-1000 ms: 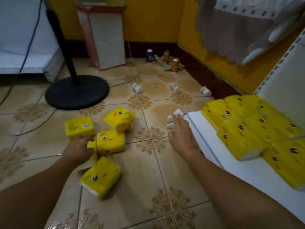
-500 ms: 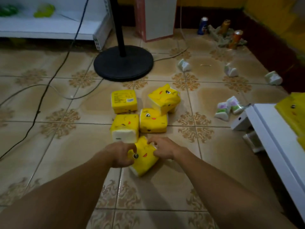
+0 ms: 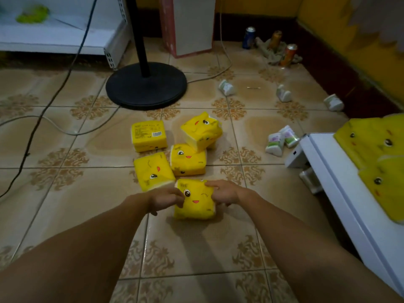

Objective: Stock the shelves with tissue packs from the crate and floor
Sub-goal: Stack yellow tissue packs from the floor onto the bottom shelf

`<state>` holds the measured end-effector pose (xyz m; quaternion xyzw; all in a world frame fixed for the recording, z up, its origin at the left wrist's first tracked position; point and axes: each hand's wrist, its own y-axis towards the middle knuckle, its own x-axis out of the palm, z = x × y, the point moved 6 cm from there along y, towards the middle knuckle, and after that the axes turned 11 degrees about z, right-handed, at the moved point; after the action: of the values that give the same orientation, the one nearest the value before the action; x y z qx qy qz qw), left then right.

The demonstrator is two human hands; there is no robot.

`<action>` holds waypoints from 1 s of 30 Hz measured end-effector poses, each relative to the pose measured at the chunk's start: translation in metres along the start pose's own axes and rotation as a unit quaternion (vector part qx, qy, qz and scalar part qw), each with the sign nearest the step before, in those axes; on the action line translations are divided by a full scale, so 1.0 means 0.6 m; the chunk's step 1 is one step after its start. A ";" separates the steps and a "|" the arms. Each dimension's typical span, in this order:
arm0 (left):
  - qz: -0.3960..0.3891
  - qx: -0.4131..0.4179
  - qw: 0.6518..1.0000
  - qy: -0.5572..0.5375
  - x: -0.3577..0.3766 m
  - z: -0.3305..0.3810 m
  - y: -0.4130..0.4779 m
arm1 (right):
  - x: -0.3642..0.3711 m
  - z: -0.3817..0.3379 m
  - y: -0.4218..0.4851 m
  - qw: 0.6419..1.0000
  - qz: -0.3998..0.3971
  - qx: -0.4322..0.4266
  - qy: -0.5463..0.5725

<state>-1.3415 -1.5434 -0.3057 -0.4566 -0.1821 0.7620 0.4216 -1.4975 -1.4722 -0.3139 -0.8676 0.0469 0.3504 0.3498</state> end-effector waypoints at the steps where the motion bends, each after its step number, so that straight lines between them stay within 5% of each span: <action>1: -0.009 -0.014 1.000 -0.009 0.004 0.005 -0.001 | -0.009 0.009 -0.007 1.000 0.002 0.015 0.011; 7: -0.005 0.069 0.997 0.036 0.027 0.074 -0.010 | -0.040 0.051 -0.054 0.998 -0.025 0.035 -0.039; 11: -0.030 0.102 0.942 0.317 0.059 0.082 -0.022 | -0.037 0.084 -0.053 0.987 -0.018 0.019 -0.157; 13: -0.050 0.091 0.922 0.372 0.075 0.073 -0.024 | -0.027 0.096 -0.042 0.986 -0.025 0.026 -0.163; 23: -0.051 0.146 0.944 0.292 0.089 0.090 -0.002 | -0.044 0.106 -0.045 0.996 0.028 0.087 0.020; 30: 0.096 0.253 0.931 0.247 0.048 0.174 -0.007 | -0.127 0.090 -0.111 0.973 0.184 0.003 0.139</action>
<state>-1.4344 -1.5066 -0.2644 -0.5243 0.1710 0.6825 0.4796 -1.5639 -1.4000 -0.2541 -0.8830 0.2552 0.2851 0.2719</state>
